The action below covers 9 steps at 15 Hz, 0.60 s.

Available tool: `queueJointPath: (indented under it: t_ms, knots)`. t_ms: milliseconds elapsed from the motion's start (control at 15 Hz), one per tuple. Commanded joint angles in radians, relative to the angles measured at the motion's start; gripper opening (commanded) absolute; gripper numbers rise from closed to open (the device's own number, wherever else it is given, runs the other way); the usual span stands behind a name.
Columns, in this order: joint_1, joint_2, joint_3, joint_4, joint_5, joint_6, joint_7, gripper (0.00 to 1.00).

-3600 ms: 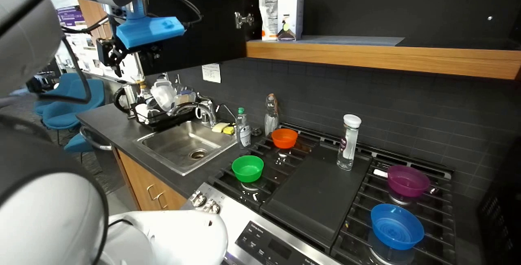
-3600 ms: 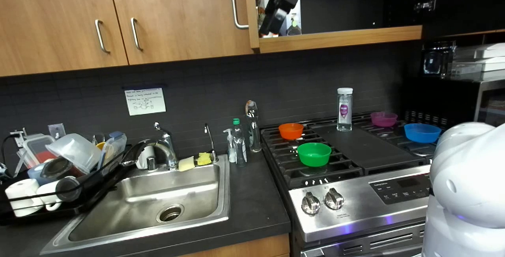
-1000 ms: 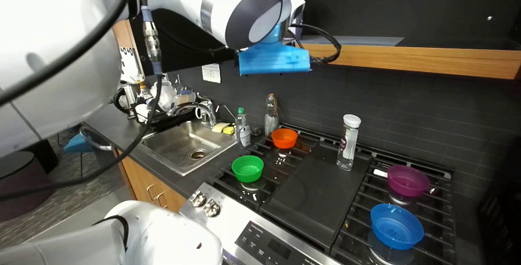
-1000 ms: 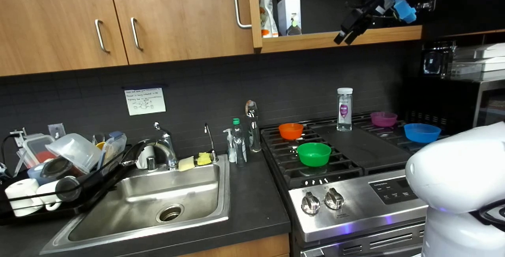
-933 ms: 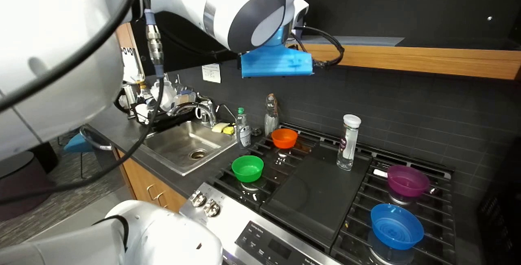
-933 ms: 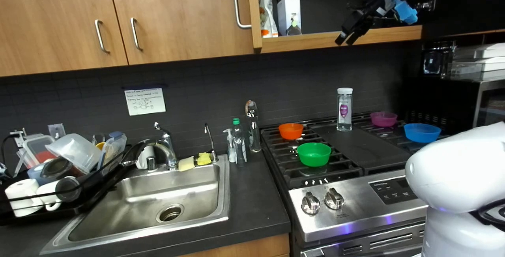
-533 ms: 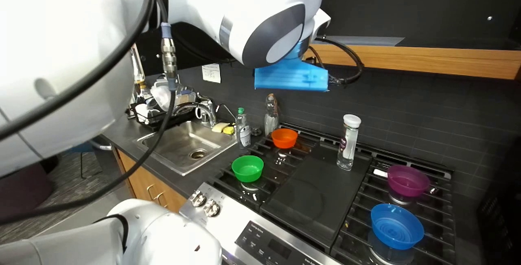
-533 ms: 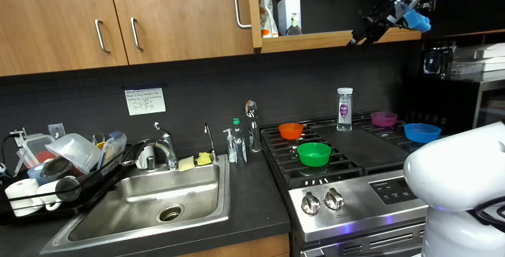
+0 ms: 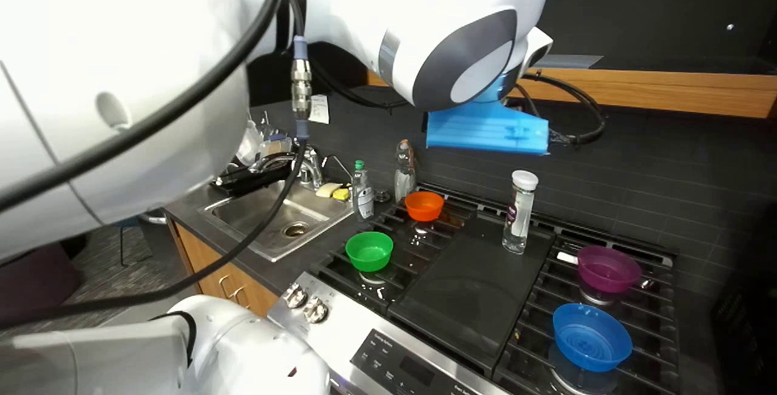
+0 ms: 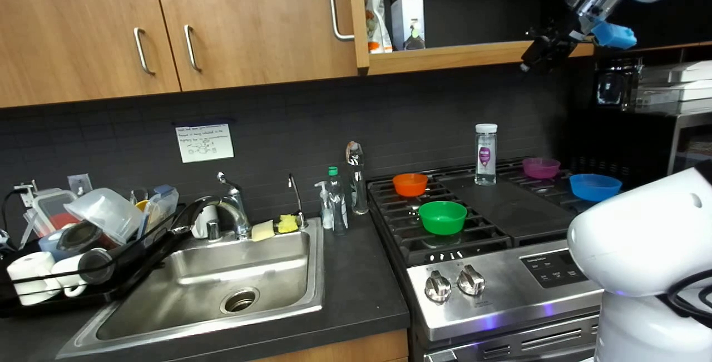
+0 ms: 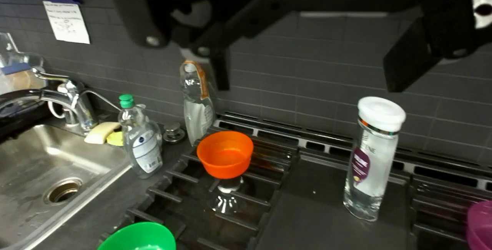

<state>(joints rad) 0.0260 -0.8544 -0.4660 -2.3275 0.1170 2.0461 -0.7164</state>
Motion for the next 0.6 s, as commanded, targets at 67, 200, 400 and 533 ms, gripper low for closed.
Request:
queueJointPath:
  t_ms: [67,200,400,533]
  knots:
    - [-0.023,0.046,-0.016,0.036,-0.005,-0.012,-0.015,1.00]
    - [-0.025,0.053,-0.018,0.033,-0.019,-0.010,-0.030,1.00]
    - [-0.024,0.048,-0.010,0.027,-0.004,-0.006,-0.016,1.00]
    - [-0.025,0.049,-0.013,0.027,-0.004,-0.007,-0.016,1.00]
